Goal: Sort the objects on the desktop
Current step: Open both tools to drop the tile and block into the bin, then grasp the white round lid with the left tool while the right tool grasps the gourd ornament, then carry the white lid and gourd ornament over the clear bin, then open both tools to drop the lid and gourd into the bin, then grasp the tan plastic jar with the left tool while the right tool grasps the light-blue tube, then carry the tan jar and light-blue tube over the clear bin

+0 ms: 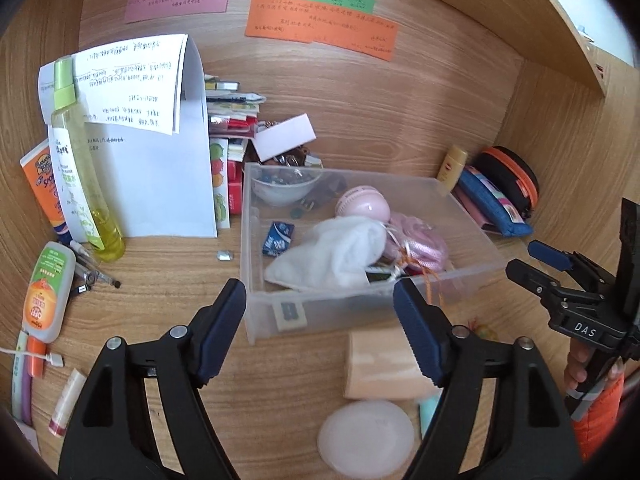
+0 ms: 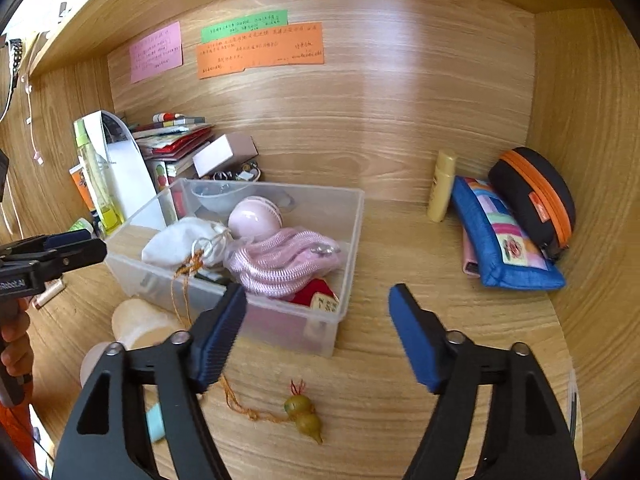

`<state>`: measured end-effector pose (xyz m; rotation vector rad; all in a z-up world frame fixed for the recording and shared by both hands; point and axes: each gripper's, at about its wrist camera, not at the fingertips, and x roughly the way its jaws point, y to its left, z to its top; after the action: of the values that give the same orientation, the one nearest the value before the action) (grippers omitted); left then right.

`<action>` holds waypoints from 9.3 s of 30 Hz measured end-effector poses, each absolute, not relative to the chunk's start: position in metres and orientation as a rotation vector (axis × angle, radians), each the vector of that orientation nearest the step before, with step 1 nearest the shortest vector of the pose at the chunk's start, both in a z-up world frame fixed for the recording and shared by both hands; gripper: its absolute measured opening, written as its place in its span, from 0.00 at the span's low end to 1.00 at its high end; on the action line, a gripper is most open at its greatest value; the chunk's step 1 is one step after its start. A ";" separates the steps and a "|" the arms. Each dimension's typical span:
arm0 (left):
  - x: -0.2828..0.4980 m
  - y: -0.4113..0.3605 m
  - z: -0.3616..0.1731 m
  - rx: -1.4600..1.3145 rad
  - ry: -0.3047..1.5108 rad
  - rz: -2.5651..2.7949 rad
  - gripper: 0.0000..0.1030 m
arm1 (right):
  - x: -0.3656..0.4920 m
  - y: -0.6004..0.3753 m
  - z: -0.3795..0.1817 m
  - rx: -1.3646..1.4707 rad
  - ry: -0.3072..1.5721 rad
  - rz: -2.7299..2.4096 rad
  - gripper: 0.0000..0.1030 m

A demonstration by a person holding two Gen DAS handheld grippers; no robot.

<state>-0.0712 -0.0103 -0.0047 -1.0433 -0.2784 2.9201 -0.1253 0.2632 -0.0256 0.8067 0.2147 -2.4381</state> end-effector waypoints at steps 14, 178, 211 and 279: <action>-0.039 -0.011 -0.029 -1.161 -0.318 2.889 0.81 | -0.134 0.266 -0.063 0.991 0.344 -2.361 0.72; -0.045 0.055 -0.040 -1.227 -0.081 2.774 0.82 | -0.089 0.247 -0.059 0.828 0.561 -2.223 0.79; -0.041 0.006 -0.069 -1.350 -0.302 2.890 0.64 | -0.077 0.194 -0.106 1.026 0.625 -1.843 0.79; -0.170 0.007 -0.002 -1.148 -0.327 2.928 0.63 | -0.201 0.171 -0.050 0.890 0.350 -2.326 0.69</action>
<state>-0.1702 0.0075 -0.0024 -1.1482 -0.3271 2.9280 -0.2008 0.1710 -0.0498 0.8897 0.3499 -2.3256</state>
